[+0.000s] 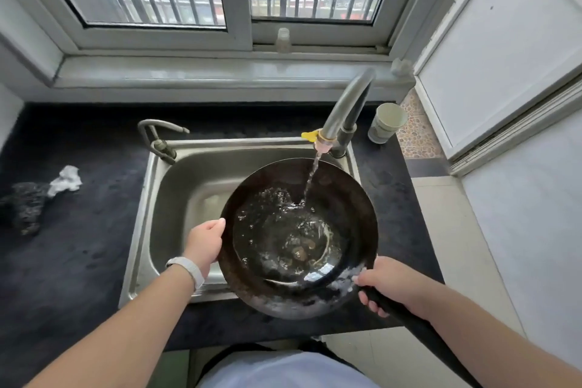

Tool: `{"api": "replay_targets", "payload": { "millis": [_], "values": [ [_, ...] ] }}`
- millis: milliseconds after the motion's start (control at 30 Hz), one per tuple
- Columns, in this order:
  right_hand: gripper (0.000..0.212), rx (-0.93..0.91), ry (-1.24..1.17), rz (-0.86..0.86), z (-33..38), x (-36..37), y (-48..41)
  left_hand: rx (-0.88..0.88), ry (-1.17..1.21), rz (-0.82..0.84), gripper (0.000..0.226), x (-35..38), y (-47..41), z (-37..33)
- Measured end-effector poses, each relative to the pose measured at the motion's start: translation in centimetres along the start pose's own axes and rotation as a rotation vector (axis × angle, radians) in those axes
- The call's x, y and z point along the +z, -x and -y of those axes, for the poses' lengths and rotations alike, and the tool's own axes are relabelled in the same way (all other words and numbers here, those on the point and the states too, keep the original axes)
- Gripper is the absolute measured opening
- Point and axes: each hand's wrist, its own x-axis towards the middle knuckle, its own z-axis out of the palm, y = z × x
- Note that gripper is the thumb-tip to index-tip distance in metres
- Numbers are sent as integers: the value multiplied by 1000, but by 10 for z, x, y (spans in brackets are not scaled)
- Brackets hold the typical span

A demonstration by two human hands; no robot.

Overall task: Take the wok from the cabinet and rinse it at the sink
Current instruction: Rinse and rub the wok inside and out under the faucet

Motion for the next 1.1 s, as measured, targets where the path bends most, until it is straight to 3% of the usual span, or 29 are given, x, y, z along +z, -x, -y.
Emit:
{"api": "replay_targets", "payload": {
  "millis": [167,367,500,667,833,1000,1100],
  "values": [
    [20,-77,119,47,24,20,-20,-46,88,-126,32,-45,7,16],
    [15,-202,262,21,52,31,-36,-92,240,-153,29,-64,16,10],
    [7,-281,359,-41,64,28,-41,-145,327,-71,32,-57,24,0],
    [11,-399,462,-153,68,20,-42,-150,456,-45,54,-52,23,-12],
    [26,-509,689,-242,75,6,-40,-137,459,-51,61,-49,18,-21],
    [24,-591,797,-332,76,1,-44,-175,561,48,82,-58,8,-27],
    [29,-617,810,-369,78,1,-49,-190,581,91,82,-61,1,-36]
  ]
}}
